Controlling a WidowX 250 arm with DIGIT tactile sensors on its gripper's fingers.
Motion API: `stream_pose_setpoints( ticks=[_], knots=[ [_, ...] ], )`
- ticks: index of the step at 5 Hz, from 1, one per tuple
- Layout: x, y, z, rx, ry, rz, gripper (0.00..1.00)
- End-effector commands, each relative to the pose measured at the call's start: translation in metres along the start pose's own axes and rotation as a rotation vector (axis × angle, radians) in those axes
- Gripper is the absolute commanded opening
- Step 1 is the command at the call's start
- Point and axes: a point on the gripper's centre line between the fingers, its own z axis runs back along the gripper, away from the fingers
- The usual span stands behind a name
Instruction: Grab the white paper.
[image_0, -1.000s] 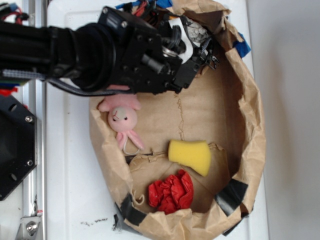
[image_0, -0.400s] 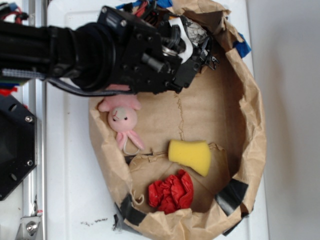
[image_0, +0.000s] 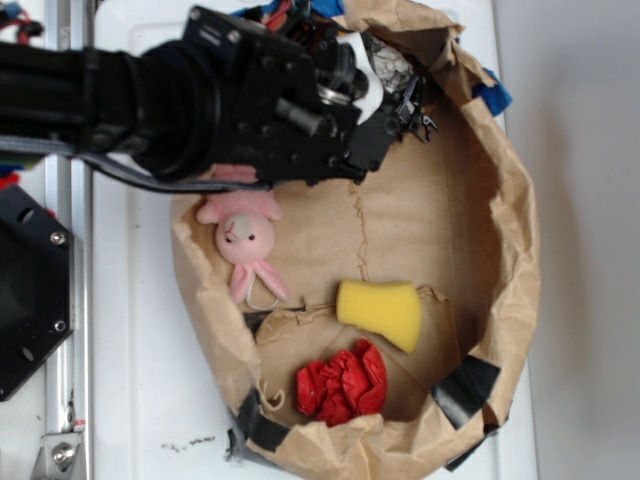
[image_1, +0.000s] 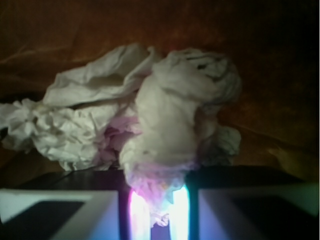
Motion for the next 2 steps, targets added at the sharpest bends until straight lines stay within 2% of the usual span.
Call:
stream_pose_setpoints(
  ticks=[1, 2],
  knots=[
    [0.003, -0.014, 0.105, -0.110, 0.139, -0.127, 0.00],
    [0.010, -0.042, 0.134, -0.145, 0.272, -0.284, 0.00]
  ],
)
